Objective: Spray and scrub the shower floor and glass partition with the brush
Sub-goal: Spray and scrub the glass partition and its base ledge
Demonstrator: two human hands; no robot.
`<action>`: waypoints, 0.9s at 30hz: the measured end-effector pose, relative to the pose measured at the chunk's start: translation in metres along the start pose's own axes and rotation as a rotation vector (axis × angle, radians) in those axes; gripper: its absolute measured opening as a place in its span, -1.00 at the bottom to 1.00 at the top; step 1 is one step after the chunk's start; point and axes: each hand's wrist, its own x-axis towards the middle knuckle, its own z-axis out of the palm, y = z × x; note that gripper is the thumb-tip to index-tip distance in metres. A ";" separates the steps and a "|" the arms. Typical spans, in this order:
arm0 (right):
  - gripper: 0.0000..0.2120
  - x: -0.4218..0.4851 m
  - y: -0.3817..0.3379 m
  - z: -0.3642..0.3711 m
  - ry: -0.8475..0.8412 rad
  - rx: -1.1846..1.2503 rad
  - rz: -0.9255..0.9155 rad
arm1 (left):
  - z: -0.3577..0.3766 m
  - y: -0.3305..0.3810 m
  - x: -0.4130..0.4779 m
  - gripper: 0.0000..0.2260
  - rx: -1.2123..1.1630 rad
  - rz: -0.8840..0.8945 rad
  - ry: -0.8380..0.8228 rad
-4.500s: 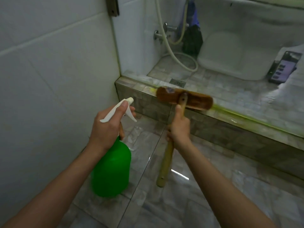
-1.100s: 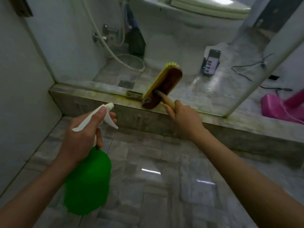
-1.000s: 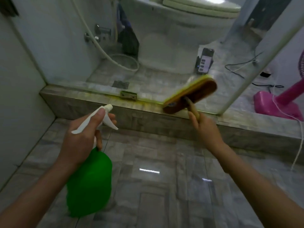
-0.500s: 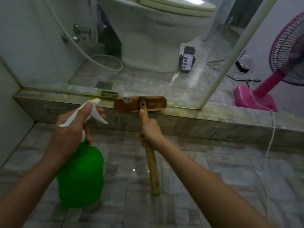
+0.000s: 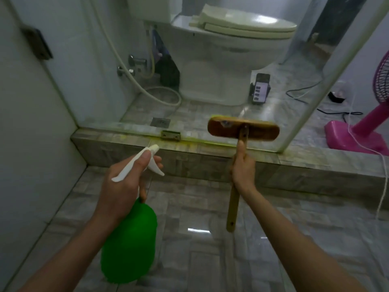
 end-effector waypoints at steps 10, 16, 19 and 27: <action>-0.48 -0.004 0.010 -0.032 -0.003 -0.095 0.056 | 0.018 0.051 0.012 -0.65 0.012 0.092 -0.013; -0.49 0.012 -0.025 -0.045 0.031 -0.078 0.000 | 0.023 0.069 0.017 -0.68 0.012 0.087 0.015; -0.50 0.045 -0.110 -0.058 0.090 0.091 -0.141 | 0.031 0.079 0.022 -0.68 0.001 0.093 -0.016; -0.38 0.018 0.005 -0.083 0.076 -0.025 0.000 | 0.036 0.122 0.037 -0.71 -0.064 0.150 -0.033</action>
